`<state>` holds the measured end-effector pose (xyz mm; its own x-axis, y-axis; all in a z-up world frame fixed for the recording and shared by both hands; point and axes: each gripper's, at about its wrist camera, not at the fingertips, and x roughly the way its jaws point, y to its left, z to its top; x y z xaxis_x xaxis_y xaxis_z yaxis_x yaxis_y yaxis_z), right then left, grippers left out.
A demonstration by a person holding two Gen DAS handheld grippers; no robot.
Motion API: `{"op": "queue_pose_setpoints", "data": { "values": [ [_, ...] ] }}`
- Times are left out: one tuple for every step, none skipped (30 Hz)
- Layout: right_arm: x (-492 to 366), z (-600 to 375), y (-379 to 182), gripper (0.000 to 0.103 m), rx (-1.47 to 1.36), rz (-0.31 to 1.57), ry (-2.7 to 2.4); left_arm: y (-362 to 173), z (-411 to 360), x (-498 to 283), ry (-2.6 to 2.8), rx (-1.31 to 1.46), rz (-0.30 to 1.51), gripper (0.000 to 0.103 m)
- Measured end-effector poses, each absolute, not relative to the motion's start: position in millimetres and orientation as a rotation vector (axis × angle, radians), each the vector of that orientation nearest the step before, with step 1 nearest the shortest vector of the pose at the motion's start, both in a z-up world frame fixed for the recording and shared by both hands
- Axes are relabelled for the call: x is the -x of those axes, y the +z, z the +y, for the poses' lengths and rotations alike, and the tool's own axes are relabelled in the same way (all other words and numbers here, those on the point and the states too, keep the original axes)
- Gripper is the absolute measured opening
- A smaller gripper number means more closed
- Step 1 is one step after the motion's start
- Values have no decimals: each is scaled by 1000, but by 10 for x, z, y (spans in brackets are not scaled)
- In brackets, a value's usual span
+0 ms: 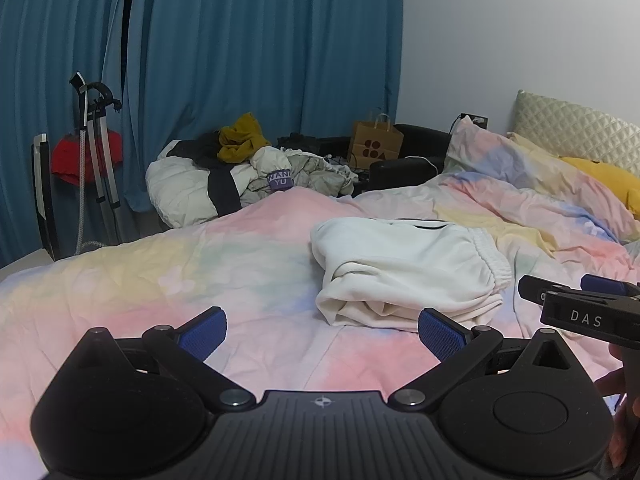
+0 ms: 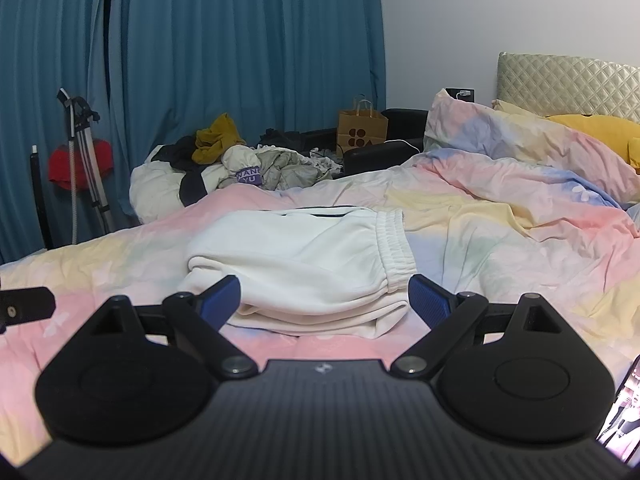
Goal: Fold clothes
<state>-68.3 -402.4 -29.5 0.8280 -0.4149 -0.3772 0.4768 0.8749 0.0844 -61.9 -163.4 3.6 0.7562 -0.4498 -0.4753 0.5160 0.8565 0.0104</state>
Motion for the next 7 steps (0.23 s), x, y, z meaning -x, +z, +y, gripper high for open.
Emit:
{"op": "queue_pose_setpoints", "data": {
  "values": [
    [681,-4022,-292,92,-177,359,-476,34,-1629,615,-528,-145,481,103],
    [679,-4020,-289,92,-176,360,-476,32,-1629,614,-527,-146,483,103],
    [680,-4015,-288,92,-175,360,-476,30,-1629,614,-527,-147,484,103],
    [680,-4010,-289,92,-174,360,-477,28,-1624,614,-526,-147,484,103],
    [680,-4009,-289,92,-173,361,-477,31,-1619,617,-527,-145,483,103],
    [681,-4008,-290,92,-172,361,-477,34,-1615,621,-527,-143,481,103],
    [681,-4007,-291,92,-171,362,-477,38,-1611,625,-527,-141,479,103]
  ]
}}
